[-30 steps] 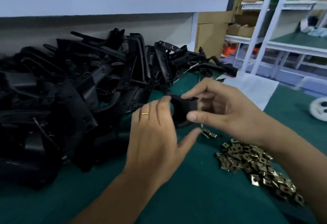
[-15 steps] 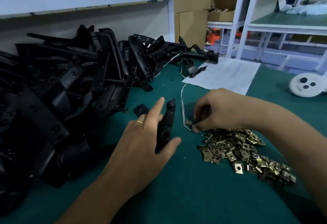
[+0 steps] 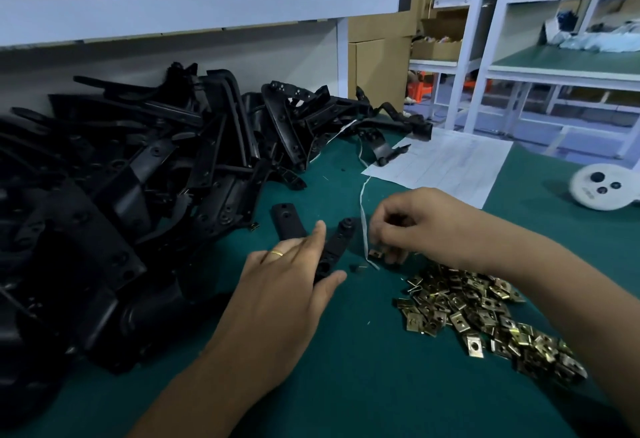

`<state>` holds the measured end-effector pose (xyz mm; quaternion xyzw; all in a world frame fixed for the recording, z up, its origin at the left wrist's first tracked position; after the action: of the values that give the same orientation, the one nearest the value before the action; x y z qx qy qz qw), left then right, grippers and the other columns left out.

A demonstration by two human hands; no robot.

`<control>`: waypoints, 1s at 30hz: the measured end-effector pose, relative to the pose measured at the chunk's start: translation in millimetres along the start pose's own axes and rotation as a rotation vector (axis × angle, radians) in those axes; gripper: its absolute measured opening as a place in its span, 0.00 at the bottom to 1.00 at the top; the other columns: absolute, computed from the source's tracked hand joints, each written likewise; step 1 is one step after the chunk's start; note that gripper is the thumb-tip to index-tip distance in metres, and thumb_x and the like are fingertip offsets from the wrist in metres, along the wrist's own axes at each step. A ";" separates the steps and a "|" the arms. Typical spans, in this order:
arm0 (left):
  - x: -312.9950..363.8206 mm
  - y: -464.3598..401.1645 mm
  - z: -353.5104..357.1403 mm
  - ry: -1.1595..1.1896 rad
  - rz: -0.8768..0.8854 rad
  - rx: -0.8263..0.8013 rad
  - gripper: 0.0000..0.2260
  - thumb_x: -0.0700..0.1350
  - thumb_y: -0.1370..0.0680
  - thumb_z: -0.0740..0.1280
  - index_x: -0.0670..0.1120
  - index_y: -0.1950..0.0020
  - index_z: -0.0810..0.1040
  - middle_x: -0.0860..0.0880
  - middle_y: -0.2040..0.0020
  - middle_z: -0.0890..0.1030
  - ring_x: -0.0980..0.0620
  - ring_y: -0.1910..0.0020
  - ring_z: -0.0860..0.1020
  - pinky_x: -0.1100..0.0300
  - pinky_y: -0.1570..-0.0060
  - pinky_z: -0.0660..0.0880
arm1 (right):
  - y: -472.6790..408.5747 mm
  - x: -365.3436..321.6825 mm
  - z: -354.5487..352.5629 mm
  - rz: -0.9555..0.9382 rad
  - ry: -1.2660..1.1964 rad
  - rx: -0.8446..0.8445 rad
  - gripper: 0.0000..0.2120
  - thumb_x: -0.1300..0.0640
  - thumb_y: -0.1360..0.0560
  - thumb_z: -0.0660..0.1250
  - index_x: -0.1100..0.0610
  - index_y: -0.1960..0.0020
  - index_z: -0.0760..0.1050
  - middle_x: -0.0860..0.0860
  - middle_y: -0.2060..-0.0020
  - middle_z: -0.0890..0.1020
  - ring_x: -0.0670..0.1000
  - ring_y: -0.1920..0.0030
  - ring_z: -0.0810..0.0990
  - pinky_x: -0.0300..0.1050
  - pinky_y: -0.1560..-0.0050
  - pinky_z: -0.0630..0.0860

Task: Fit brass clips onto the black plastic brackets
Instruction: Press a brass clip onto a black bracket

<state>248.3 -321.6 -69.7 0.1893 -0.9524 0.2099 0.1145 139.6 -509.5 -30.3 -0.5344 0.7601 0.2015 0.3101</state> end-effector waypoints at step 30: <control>0.4 -0.5 -13.1 0.186 -0.092 0.134 0.17 0.64 0.24 0.57 0.55 0.43 0.70 0.63 0.50 0.72 0.59 0.47 0.69 0.53 0.42 0.70 | -3.8 -21.2 26.9 -0.232 -0.286 0.072 0.04 0.66 0.20 0.69 0.63 0.48 0.74 0.58 0.59 0.80 0.48 0.60 0.77 0.43 0.56 0.75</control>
<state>249.9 -316.3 -57.8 0.2199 -0.9117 0.2844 0.1989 155.0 -479.1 -35.2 -0.5729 0.6483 0.2109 0.4550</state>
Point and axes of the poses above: each hand's wrist, its own y-axis away from the middle knuckle, its own z-axis out of the palm, x = y × z, the point moved 3 cm from there along -y, towards the middle knuckle
